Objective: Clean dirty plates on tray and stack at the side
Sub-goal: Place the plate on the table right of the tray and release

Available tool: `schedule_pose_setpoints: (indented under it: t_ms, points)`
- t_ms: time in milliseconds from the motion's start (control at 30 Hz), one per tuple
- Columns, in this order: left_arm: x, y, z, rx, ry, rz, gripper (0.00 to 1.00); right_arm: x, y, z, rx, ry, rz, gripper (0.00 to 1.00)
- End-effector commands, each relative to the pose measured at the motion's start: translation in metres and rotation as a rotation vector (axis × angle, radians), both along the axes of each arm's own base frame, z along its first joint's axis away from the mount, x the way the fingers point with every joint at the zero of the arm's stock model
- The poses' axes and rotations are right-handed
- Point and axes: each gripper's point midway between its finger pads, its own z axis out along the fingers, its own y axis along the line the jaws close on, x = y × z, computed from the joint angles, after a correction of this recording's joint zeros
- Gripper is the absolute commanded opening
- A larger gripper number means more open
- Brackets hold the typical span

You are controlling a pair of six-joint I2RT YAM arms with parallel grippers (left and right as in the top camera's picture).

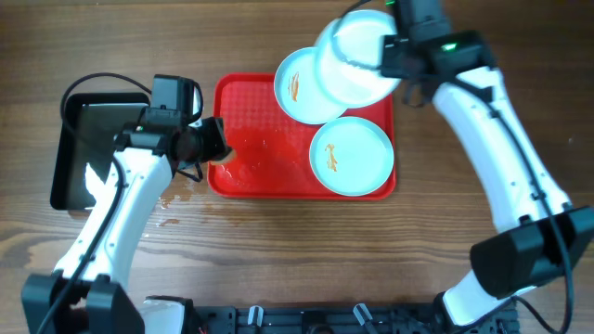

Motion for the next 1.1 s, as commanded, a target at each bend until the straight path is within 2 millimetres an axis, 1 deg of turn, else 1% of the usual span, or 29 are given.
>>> schedule_pose_setpoints:
  t_ms: [0,100,200,233,333,400,467,600,667,733,833,1067]
  points:
    - [0.001,-0.007,-0.021,-0.032,0.051,-0.019,0.04,-0.005,-0.061,-0.016,0.117,0.031,-0.23,0.04]
    - [0.005,-0.015,-0.02,-0.074,0.042,-0.037,0.04,-0.012,-0.105,-0.035,0.181,0.069,-0.322,0.04]
    - [0.009,-0.016,-0.018,-0.079,0.02,-0.039,0.04,-0.021,-0.141,-0.055,0.211,0.089,-0.402,0.04]
    - [0.01,-0.016,-0.018,-0.079,0.016,-0.04,0.04,-0.024,-0.148,-0.063,0.222,0.098,-0.422,0.04]
    - [0.011,-0.016,-0.017,-0.078,0.011,-0.043,0.04,-0.034,-0.163,-0.092,0.251,0.124,-0.459,0.04]
    - [0.012,-0.017,-0.017,-0.078,0.009,-0.045,0.04,-0.037,-0.167,-0.108,0.248,0.127,-0.472,0.04]
    - [0.011,-0.017,-0.017,-0.078,0.012,-0.045,0.04,-0.038,-0.17,-0.118,0.245,0.122,-0.478,0.04]
    - [0.011,-0.017,-0.017,-0.068,0.007,-0.068,0.04,-0.045,-0.18,-0.138,0.186,0.123,-0.511,0.04]
    - [0.011,-0.017,-0.017,-0.068,0.006,-0.068,0.04,-0.047,-0.184,-0.141,0.163,0.12,-0.523,0.04]
    - [0.011,-0.017,-0.017,-0.068,0.006,-0.068,0.04,-0.049,-0.193,-0.139,0.132,0.117,-0.546,0.04]
    - [0.011,-0.017,-0.017,-0.068,0.006,-0.068,0.04,-0.055,-0.203,-0.14,0.132,0.124,-0.574,0.04]
    - [0.01,-0.017,-0.018,-0.068,0.01,-0.068,0.04,-0.08,-0.244,-0.143,0.136,0.147,-0.685,0.04]
